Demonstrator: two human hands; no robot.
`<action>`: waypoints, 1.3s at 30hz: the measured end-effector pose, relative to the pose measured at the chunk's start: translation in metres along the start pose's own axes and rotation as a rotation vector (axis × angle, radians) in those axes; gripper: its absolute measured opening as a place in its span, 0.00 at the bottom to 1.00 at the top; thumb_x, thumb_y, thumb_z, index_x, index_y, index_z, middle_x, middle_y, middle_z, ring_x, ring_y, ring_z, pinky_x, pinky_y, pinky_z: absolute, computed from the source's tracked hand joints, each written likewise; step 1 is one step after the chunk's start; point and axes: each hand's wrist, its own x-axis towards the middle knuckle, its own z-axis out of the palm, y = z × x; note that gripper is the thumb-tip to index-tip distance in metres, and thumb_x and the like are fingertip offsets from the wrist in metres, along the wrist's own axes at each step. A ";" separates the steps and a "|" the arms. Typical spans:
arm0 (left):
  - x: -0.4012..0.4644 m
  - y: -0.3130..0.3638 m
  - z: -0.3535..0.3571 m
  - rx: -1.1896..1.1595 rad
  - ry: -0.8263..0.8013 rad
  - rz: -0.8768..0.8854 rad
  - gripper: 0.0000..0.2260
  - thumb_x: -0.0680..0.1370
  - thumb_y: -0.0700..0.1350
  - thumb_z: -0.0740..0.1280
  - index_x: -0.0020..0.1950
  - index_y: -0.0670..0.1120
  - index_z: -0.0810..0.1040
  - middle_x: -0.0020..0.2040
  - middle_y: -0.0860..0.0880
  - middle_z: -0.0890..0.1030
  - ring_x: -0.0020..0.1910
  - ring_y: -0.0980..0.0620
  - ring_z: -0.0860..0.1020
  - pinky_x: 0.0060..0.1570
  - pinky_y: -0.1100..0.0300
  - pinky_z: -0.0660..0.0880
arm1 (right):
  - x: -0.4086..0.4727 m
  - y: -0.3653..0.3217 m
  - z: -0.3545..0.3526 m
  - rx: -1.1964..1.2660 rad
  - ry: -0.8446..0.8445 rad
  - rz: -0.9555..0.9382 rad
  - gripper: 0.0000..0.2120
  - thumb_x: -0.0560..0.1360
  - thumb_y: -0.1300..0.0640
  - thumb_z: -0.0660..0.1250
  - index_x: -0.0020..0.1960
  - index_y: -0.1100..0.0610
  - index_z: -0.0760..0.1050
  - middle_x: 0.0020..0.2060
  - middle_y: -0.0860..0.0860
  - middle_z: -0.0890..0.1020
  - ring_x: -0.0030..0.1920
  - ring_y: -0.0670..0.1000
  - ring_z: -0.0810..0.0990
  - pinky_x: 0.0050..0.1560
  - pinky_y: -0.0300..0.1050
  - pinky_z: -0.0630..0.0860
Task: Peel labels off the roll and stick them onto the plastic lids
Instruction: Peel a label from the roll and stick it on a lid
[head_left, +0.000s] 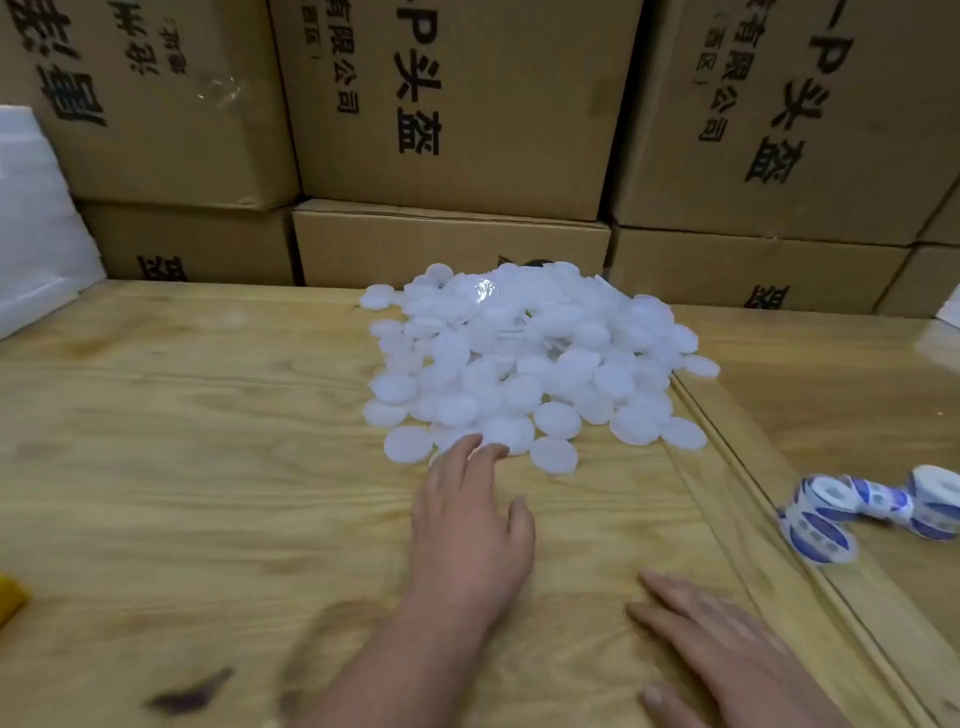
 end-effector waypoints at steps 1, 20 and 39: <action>0.007 -0.002 0.006 0.073 -0.042 -0.011 0.27 0.77 0.53 0.64 0.76 0.55 0.64 0.81 0.53 0.57 0.80 0.50 0.53 0.78 0.52 0.53 | 0.001 0.001 -0.006 0.003 -0.072 0.010 0.32 0.70 0.18 0.38 0.70 0.25 0.56 0.76 0.24 0.47 0.75 0.27 0.53 0.73 0.30 0.58; 0.019 -0.004 0.021 -0.108 0.153 0.194 0.12 0.77 0.47 0.71 0.61 0.51 0.81 0.56 0.56 0.80 0.58 0.57 0.77 0.58 0.62 0.72 | 0.112 -0.011 0.005 0.389 0.435 0.087 0.23 0.71 0.39 0.65 0.66 0.38 0.71 0.55 0.34 0.75 0.51 0.37 0.77 0.50 0.39 0.74; 0.039 0.036 0.062 -0.504 -0.008 0.059 0.11 0.80 0.49 0.65 0.51 0.68 0.81 0.44 0.67 0.83 0.44 0.67 0.79 0.43 0.77 0.70 | 0.068 0.053 -0.072 0.679 0.926 0.135 0.07 0.76 0.52 0.67 0.50 0.41 0.82 0.46 0.37 0.80 0.39 0.44 0.78 0.38 0.29 0.70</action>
